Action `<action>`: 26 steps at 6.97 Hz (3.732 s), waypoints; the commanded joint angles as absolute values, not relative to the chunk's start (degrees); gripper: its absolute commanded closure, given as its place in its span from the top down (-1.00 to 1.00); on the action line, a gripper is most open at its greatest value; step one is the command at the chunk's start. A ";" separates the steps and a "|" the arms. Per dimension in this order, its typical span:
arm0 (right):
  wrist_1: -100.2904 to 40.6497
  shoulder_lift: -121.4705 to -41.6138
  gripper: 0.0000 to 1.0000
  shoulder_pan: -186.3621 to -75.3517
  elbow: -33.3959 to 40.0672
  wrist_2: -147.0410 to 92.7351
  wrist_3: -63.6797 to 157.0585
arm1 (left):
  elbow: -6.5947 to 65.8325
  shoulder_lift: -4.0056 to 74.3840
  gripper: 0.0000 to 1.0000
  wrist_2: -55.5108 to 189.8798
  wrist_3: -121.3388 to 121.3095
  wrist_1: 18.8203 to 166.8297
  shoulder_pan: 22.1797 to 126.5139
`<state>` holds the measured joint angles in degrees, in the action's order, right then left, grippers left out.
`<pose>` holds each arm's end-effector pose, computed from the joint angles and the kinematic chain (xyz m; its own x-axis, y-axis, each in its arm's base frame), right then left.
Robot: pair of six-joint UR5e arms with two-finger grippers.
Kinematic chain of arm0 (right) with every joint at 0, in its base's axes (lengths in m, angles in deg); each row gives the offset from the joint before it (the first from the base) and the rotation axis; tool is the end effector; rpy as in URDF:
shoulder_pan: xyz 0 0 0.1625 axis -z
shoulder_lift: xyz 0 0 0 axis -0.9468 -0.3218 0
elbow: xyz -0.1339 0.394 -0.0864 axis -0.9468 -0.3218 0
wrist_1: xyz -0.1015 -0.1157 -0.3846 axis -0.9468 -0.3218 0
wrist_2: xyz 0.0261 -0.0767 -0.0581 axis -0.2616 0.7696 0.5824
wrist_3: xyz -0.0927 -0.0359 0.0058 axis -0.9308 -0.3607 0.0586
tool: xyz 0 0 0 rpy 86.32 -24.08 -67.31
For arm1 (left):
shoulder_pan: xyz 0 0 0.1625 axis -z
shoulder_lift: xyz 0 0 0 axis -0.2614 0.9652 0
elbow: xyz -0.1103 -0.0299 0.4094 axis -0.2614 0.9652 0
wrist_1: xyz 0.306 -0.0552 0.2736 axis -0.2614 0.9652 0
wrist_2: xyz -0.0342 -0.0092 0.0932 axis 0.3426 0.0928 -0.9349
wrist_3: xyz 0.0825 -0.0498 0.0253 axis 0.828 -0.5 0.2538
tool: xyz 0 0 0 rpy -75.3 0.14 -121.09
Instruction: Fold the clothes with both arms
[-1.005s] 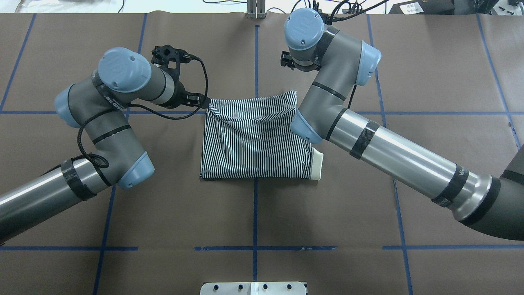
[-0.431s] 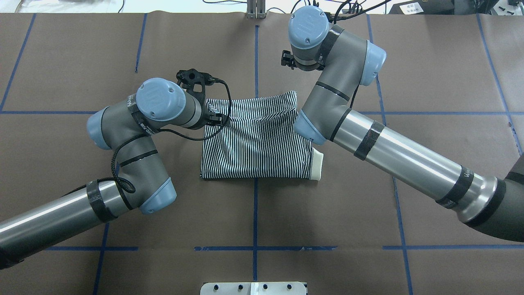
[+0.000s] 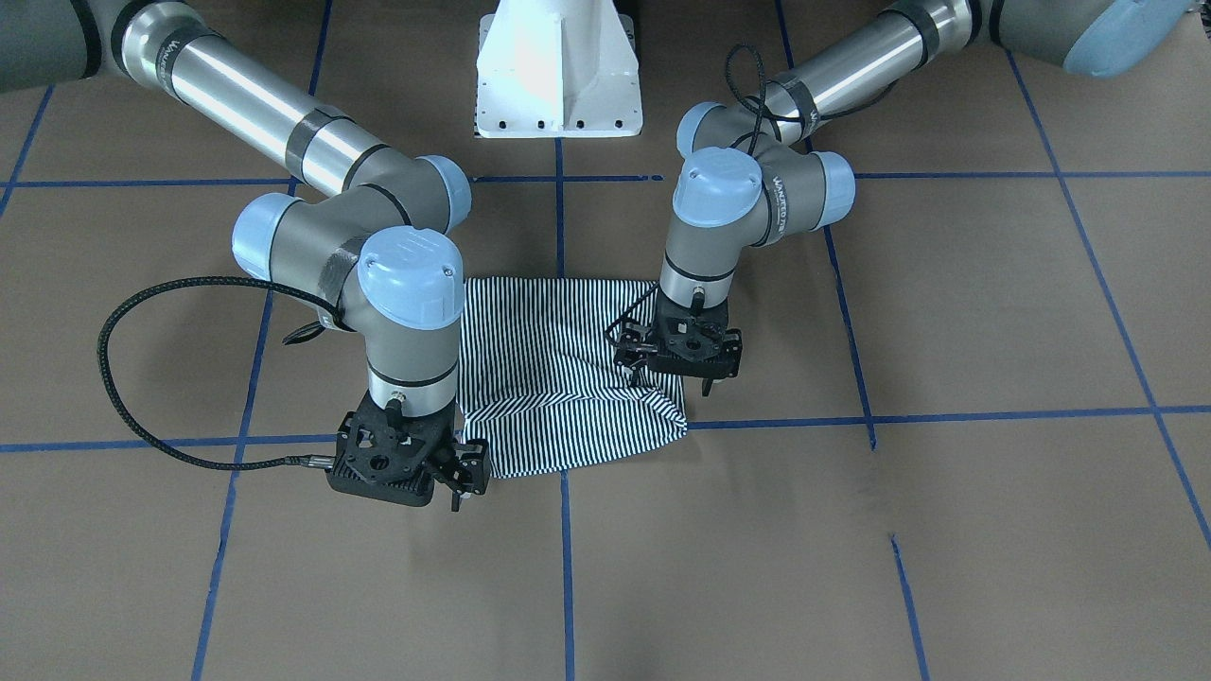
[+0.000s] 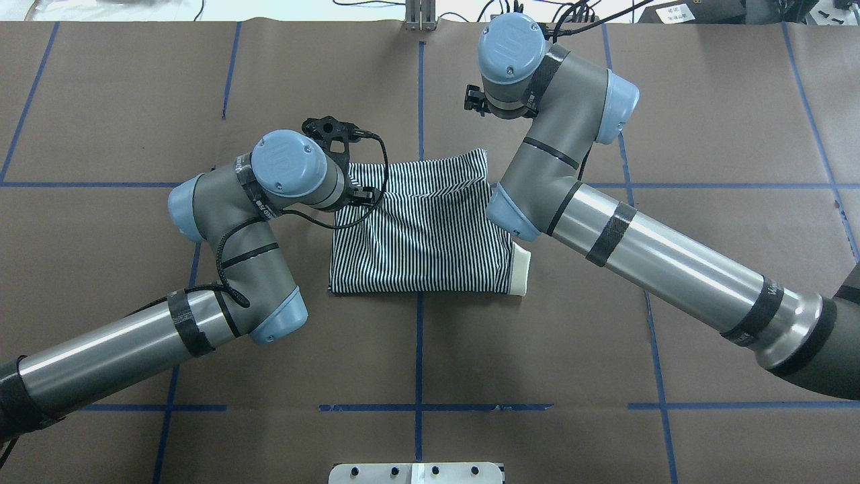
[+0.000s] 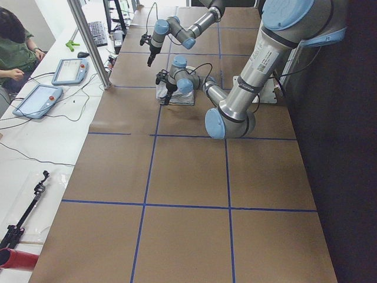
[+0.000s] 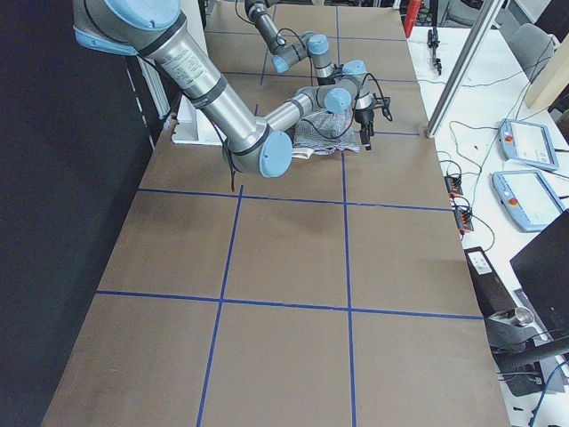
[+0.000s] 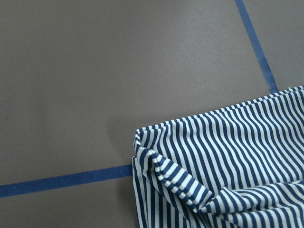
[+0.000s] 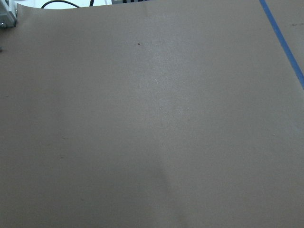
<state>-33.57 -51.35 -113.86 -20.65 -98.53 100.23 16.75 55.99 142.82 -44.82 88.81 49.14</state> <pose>-0.5104 -0.6406 0.2565 0.7573 0.2347 0.6094 -0.4059 0.9002 0.1578 0.5624 -0.5249 0.2844 0.6926 0.1396 -0.7077 0.1431 0.9350 0.3245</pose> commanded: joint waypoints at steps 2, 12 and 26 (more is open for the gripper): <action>-33.58 -51.72 1.00 -113.85 -20.58 -98.53 99.97 | 12.41 56.46 1.00 141.01 -43.48 89.31 52.14; -44.40 -66.48 1.00 -96.63 7.81 -91.85 111.14 | 12.48 55.14 1.00 152.79 -26.24 92.30 63.58; -40.97 -76.19 1.00 -116.61 17.36 -116.93 93.90 | 31.49 43.23 1.00 152.79 -26.16 91.08 63.75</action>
<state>-41.08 -71.30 -110.20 14.31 -110.87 102.04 24.62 48.17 152.79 -26.71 92.23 63.61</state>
